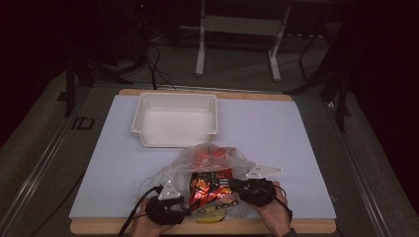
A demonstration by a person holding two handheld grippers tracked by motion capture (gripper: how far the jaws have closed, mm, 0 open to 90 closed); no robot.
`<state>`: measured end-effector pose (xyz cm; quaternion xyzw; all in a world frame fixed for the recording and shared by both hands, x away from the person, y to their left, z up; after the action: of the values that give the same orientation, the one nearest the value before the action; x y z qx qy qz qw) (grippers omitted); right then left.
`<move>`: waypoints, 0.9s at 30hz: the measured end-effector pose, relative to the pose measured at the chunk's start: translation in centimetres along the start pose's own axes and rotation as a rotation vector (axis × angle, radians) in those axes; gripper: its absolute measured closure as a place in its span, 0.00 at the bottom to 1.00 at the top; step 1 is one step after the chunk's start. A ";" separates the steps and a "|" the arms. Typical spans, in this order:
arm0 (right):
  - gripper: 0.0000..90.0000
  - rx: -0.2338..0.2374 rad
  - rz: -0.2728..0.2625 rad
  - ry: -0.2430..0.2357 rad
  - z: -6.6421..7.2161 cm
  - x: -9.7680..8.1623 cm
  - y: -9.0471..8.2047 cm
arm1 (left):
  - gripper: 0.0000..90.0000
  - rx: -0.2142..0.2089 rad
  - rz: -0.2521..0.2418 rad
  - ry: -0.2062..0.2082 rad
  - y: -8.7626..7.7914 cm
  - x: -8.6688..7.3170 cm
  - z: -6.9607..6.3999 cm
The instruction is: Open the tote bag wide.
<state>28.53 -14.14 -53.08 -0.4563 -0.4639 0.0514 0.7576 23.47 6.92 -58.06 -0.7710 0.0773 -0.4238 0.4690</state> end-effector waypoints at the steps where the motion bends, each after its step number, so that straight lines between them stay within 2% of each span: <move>1: 0.71 0.008 0.015 -0.006 0.1 0.0 0.2 | 0.54 0.000 0.000 0.001 0.0 0.0 0.0; 3: 0.71 0.017 0.029 -0.016 0.3 -0.2 0.4 | 0.54 0.000 0.000 0.001 0.0 0.0 0.0; 4: 0.63 0.027 0.071 -0.042 0.7 -0.7 0.7 | 0.54 0.001 0.000 0.002 0.0 0.0 0.0; 6: 0.62 0.020 0.100 -0.052 0.9 -1.4 0.7 | 0.54 0.000 0.003 0.003 0.0 0.0 -0.1; 11: 0.60 0.050 0.162 -0.061 0.9 -3.4 0.5 | 0.53 0.000 0.002 0.000 0.1 0.0 -0.1; 13: 0.60 0.046 0.187 -0.069 1.0 -4.1 0.4 | 0.53 -0.003 0.000 -0.001 0.1 0.0 -0.1; 19: 0.62 0.038 0.211 -0.067 1.0 -5.7 0.3 | 0.54 -0.005 -0.003 0.000 0.0 0.0 -0.1; 21: 0.64 0.008 0.231 -0.086 0.8 -6.2 0.3 | 0.54 -0.011 -0.007 -0.004 0.0 0.0 -0.1; 25: 0.66 0.015 0.221 -0.073 0.4 -6.6 0.1 | 0.54 -0.014 -0.005 -0.003 -0.1 -0.2 0.0; 27: 0.67 0.014 0.222 -0.083 0.2 -6.7 0.1 | 0.54 -0.014 -0.003 -0.004 -0.2 -0.3 0.0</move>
<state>24.60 -17.30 -57.46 -0.4970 -0.4409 0.1572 0.7307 23.25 7.18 -58.09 -0.7752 0.0781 -0.4226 0.4630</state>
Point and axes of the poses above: each handheld gripper's, and its own axes: y roughly forward along the jaws, x roughly out of its top, z roughly to its left, the point moved 7 cm from there along y, roughly forward along the jaws, and after that the axes turned 7 degrees about z, right-handed, at the moved point
